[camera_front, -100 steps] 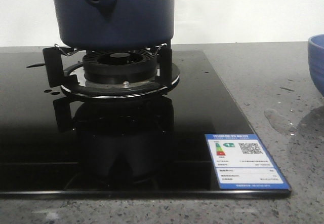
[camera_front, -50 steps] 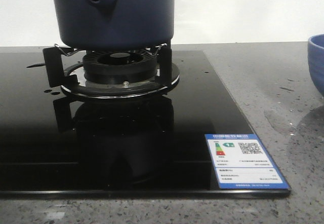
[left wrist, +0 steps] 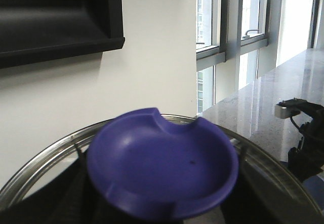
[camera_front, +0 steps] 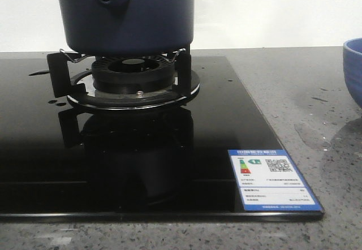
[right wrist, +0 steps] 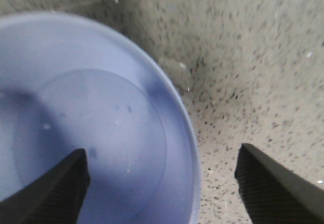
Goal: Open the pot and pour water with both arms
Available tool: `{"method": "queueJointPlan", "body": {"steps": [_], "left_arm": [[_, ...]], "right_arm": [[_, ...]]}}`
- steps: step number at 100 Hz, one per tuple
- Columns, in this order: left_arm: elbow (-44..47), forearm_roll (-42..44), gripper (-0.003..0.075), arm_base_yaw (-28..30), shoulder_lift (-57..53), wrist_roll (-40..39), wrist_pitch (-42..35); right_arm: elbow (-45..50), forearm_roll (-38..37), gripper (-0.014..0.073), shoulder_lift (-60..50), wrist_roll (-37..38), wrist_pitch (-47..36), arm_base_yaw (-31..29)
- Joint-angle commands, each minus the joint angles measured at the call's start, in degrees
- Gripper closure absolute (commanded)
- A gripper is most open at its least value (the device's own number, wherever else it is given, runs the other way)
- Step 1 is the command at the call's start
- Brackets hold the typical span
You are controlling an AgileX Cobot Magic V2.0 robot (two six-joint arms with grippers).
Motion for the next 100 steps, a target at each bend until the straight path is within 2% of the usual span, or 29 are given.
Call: {"method": "queueJointPlan", "body": {"steps": [1,10,28,59,87,100], "left_arm": [[-1.8,-5.18,0.0498,-0.42,-0.93,-0.55,0.08],[-1.8,-5.18,0.0498,-0.42,-0.93,-0.55,0.08],[-1.8,-5.18,0.0498,-0.42,-0.93,-0.55,0.18],[-1.8,-6.21,0.0498,-0.42,-0.93,-0.55,0.18],[-1.8,-7.13,0.0498,-0.42,-0.93,-0.55,-0.05],[-1.8,-7.35,0.0498,-0.42,-1.6,-1.84,-4.7]], "right_arm": [[0.93,2.12,0.0053,-0.68,-0.02,-3.96,-0.48],[3.51,5.55,0.0111,-0.68,-0.02,-5.77,-0.48],[6.56,6.97,0.0326,-0.68,-0.02,-7.6,-0.48],[5.09,10.48,0.0649,-2.73,-1.86,-6.93,-0.48],[-7.32,12.31,0.0654,-2.72,-2.02,0.5,-0.37],[-15.85,13.67,0.0654,-0.18,-2.72,5.53,0.76]]}}
